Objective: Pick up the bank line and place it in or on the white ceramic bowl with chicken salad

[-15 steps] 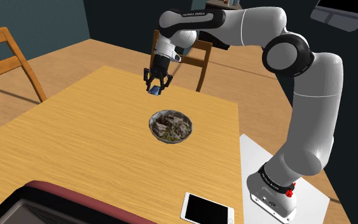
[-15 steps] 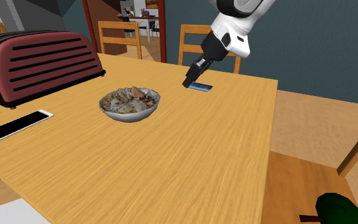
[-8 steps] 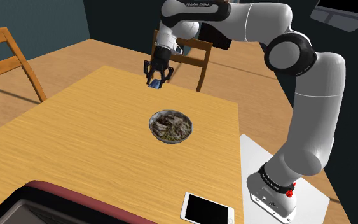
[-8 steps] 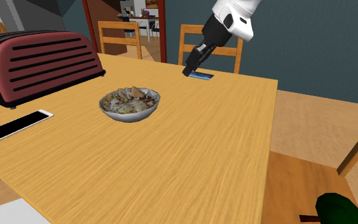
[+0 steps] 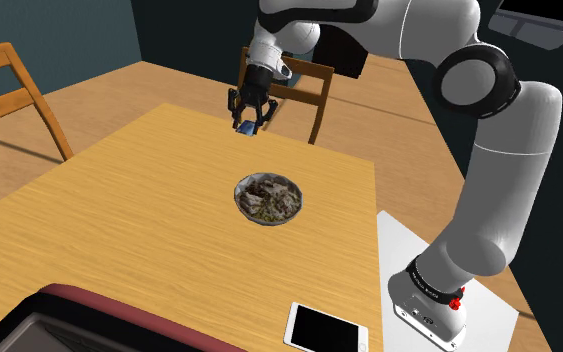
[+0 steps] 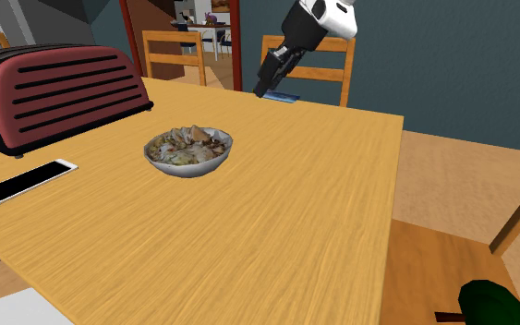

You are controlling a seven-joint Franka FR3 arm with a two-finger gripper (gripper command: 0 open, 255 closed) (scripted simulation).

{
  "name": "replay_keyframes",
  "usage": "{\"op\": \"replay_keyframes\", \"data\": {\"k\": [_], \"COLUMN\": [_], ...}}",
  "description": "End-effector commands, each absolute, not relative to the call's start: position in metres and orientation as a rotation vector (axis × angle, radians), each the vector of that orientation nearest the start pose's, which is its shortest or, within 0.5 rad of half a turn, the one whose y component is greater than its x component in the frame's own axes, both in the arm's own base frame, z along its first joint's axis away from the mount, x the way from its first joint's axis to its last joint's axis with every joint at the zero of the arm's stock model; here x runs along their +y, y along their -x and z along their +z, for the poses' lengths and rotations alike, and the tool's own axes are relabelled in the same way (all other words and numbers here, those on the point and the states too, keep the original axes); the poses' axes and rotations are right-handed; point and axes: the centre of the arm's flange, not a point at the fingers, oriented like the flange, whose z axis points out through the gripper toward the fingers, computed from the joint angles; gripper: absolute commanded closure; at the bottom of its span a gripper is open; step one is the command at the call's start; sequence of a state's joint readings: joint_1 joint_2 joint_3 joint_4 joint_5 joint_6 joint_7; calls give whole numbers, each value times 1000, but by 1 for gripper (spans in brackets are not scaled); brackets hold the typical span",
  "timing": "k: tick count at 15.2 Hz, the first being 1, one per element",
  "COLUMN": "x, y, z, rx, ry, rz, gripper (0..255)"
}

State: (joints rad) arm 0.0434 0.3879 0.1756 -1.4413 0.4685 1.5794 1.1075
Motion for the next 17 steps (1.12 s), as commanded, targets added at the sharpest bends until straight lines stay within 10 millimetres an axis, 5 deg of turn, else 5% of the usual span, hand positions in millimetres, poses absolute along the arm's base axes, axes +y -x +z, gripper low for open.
{"op": "replay_keyframes", "data": {"k": [1,13,17], "x": [178,223,226], "y": [-599,-448,-440], "z": [472,485,470], "rx": [1279,1279,1279], "ry": [2464,2464,2464], "rz": [738,738,738], "gripper": [255,255,255]}}
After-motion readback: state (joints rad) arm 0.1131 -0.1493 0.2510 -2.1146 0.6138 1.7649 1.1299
